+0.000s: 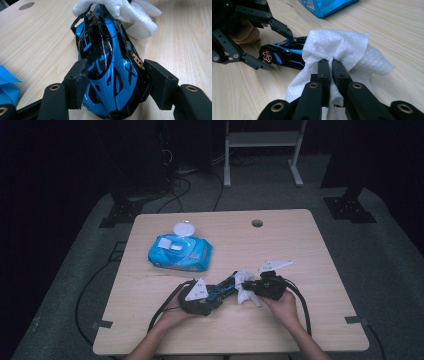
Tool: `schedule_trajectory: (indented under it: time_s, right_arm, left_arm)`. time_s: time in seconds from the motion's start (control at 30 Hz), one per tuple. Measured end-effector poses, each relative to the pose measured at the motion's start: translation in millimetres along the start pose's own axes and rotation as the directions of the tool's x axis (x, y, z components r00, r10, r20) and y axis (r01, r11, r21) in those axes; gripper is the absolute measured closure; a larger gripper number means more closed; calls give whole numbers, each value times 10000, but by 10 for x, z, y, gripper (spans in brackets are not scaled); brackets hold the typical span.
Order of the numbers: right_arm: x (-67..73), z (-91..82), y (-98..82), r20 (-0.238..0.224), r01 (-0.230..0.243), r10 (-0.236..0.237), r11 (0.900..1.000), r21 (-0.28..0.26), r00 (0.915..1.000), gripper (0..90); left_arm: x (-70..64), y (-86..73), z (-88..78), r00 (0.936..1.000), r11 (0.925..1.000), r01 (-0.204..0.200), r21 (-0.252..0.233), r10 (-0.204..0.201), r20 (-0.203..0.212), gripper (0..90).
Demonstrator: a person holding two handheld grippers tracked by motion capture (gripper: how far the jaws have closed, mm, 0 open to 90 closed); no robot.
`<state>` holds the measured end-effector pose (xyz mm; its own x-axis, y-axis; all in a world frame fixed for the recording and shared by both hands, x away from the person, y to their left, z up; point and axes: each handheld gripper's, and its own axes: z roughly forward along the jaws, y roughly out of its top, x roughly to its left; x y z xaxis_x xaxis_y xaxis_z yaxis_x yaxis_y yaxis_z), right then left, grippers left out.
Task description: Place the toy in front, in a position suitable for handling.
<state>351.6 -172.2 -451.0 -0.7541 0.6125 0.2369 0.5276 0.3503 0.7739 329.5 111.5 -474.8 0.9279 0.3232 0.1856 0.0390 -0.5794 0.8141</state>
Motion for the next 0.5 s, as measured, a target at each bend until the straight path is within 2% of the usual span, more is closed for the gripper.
schedule_trajectory:
  time_s: [0.23,0.5]
  right_arm:
    - [-33,14,-14,-16,-95,95,10000,-19,10000,855]
    - [-41,30,-28,31,-162,162,9998,74,9999,854]
  left_arm:
    - [-2,-2,14,10000,10000,-11,-47,11,-82,368]
    - [-23,13,18,9994,9994,-290,173,294,-183,356]
